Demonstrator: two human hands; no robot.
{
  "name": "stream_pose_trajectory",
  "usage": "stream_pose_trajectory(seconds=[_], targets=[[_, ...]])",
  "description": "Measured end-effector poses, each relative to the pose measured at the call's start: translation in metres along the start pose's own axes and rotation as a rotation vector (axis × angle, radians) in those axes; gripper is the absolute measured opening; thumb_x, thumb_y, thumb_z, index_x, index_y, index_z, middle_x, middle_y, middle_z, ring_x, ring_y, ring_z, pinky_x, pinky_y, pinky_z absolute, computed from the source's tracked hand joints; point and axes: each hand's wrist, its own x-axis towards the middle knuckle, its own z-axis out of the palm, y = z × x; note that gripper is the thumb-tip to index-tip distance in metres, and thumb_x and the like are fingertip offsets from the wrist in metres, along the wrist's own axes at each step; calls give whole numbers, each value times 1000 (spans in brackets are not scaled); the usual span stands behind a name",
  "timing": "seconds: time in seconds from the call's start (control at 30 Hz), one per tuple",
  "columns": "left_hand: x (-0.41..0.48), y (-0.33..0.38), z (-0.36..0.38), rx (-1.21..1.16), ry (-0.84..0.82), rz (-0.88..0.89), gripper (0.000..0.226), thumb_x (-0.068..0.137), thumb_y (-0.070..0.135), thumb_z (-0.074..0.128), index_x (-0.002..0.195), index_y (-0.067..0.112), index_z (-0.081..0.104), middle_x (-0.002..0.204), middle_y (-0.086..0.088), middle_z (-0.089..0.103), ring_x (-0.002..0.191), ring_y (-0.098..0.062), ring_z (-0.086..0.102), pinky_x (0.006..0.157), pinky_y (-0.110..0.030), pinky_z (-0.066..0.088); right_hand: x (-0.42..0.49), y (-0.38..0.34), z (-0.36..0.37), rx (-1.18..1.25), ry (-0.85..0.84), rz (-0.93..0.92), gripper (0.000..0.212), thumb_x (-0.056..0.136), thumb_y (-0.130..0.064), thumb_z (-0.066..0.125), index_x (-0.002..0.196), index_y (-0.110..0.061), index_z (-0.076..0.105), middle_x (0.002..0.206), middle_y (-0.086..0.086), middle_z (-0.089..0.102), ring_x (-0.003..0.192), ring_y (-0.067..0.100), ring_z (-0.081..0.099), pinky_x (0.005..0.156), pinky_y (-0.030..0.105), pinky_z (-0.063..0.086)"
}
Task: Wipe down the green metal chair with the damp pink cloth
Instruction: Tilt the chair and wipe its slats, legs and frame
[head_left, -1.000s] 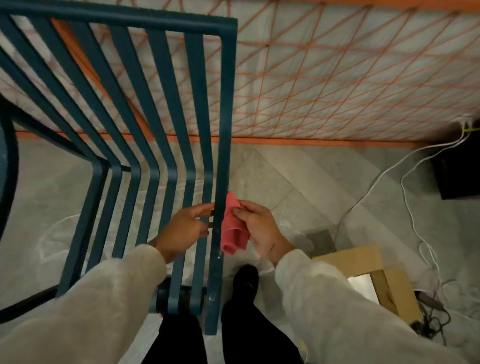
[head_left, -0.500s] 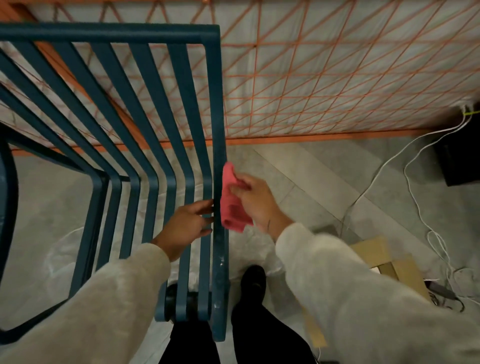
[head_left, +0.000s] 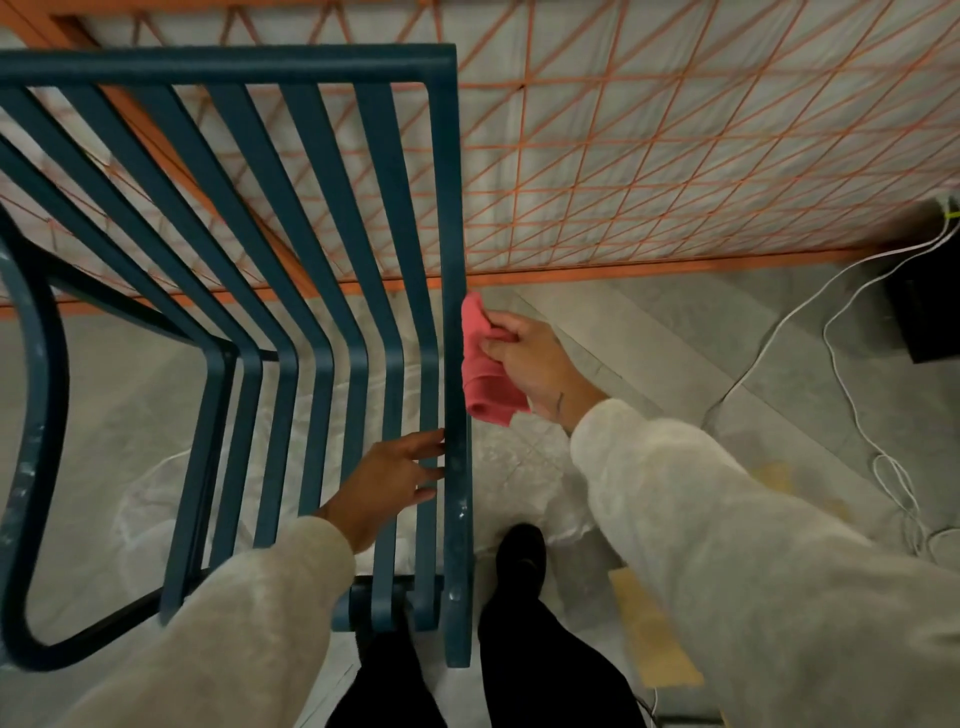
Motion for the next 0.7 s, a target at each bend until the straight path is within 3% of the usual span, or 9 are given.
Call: stream_pose_trajectory(seconds=[0.1,0.23,0.37,0.47,0.53,0.6,0.7], targets=[[-4,-10,-2,2,-22,28,55,92,-11,48,138,19,52,133,-2,58,110,-17,64,92,-30,52,-24,32,7,-17,-32,59,38,97,-21,54,132,-36,55,113,-8,65,100,15,63,92,34,51],[-8,-26,-5,72,-66,76,61,90,-11,47,137,27,54,135,2,57,114,-16,63,92,-28,53,-67,66,19,22,-57,126,40,95,-13,56,131,-31,57,113,-3,66,100,18,64,85,28,50],[-23,-51,-5,53,-95,59,59,89,-18,43,122,28,60,128,0,61,102,-14,66,86,-27,52,-108,81,35,12,-14,160,37,97,-12,54,129,-29,58,100,-11,62,89,9,60,70,17,46],[-39,-74,-4,76,-147,74,58,90,-15,44,129,26,58,127,3,60,101,-10,65,81,-23,51,-135,99,46,13,21,216,32,97,-16,54,124,-33,59,103,-7,63,94,18,61,85,36,54],[-47,-88,-4,96,-179,109,56,91,-11,48,121,35,61,123,8,62,104,-11,66,84,-23,51,-151,115,56,11,41,238,30,96,-16,54,120,-32,62,108,-3,65,100,24,62,95,46,51],[-54,-99,-5,106,-205,123,57,92,-10,49,111,41,63,116,14,63,100,-8,68,79,-20,53,-166,131,66,26,76,243,32,95,-13,55,120,-30,65,108,-1,68,100,24,64,96,47,51],[-59,-116,-6,93,-236,125,56,90,-10,51,119,36,63,123,6,63,106,-15,67,87,-27,55,-187,150,78,51,95,250,33,94,-11,54,112,-35,69,105,-3,71,101,22,65,96,45,51]])
